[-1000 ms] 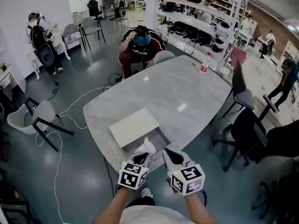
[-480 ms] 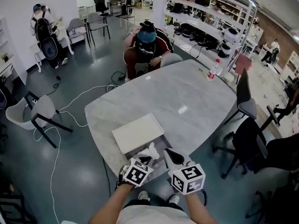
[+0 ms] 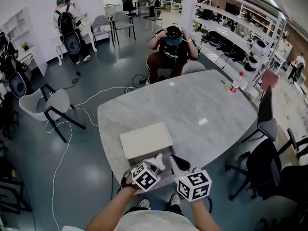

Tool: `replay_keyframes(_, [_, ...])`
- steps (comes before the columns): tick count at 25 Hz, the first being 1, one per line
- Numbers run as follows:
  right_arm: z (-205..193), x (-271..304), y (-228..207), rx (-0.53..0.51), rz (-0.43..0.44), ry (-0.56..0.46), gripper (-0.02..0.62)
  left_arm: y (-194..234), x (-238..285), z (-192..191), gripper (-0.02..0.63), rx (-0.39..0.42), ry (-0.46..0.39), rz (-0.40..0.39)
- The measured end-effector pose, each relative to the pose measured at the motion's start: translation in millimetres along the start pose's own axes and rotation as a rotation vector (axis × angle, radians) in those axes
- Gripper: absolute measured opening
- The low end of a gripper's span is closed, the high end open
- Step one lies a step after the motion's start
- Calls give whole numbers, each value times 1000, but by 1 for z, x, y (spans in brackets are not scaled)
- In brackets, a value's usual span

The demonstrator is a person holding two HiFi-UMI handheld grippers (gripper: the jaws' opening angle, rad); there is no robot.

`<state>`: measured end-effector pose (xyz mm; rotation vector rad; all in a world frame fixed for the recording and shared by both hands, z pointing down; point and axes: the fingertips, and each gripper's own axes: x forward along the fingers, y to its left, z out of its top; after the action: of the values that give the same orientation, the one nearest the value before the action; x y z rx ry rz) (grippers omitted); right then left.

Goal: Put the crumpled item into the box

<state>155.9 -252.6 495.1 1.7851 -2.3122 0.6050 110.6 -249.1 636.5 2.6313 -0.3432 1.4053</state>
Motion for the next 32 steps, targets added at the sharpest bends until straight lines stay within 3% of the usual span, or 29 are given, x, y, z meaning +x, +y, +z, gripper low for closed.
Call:
replay_keyframes(17, [0, 7, -42, -53, 253, 68, 5, 9, 33, 4, 17, -48, 173, 126])
replay_keyframes(32, [-8, 2, -50, -85, 340, 105, 5, 15, 38, 4, 17, -95, 194, 201])
